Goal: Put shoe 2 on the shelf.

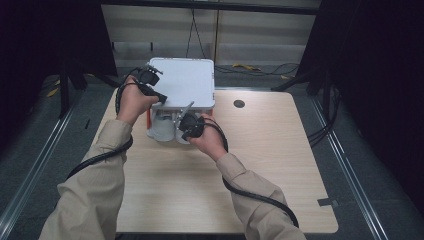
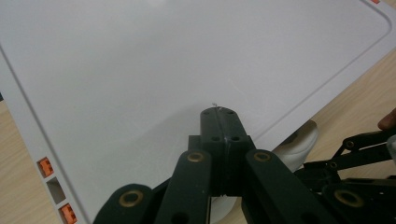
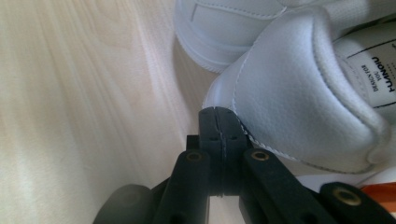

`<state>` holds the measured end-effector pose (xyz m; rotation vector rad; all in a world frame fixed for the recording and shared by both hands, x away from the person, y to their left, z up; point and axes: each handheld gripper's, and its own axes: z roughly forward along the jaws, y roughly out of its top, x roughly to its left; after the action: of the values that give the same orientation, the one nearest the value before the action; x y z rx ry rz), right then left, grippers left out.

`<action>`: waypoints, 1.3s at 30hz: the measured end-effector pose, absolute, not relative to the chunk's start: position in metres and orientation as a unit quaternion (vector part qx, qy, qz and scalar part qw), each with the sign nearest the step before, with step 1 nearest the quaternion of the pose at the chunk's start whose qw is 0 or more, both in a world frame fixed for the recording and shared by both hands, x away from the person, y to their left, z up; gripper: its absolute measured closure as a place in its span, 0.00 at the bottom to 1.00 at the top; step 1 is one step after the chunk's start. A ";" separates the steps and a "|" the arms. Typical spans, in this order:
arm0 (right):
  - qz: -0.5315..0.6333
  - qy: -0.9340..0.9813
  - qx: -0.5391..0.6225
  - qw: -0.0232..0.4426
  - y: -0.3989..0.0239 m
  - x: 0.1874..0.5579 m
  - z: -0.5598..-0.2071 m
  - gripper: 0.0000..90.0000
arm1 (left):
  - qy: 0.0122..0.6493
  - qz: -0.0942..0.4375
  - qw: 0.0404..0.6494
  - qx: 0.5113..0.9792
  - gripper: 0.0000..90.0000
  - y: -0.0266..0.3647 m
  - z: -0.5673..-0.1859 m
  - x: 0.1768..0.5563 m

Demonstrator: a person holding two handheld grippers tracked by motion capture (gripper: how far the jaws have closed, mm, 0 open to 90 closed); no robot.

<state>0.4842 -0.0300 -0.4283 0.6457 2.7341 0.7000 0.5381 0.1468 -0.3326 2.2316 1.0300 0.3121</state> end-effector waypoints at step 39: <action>0.271 0.920 0.279 0.052 -0.081 0.466 -0.428 0.46 | 0.419 0.106 0.328 0.840 0.51 0.154 -0.326 0.517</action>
<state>0.4664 -0.0812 -0.4285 0.8478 2.7973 0.8249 0.5170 0.1541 -0.3263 2.1986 1.0962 0.2770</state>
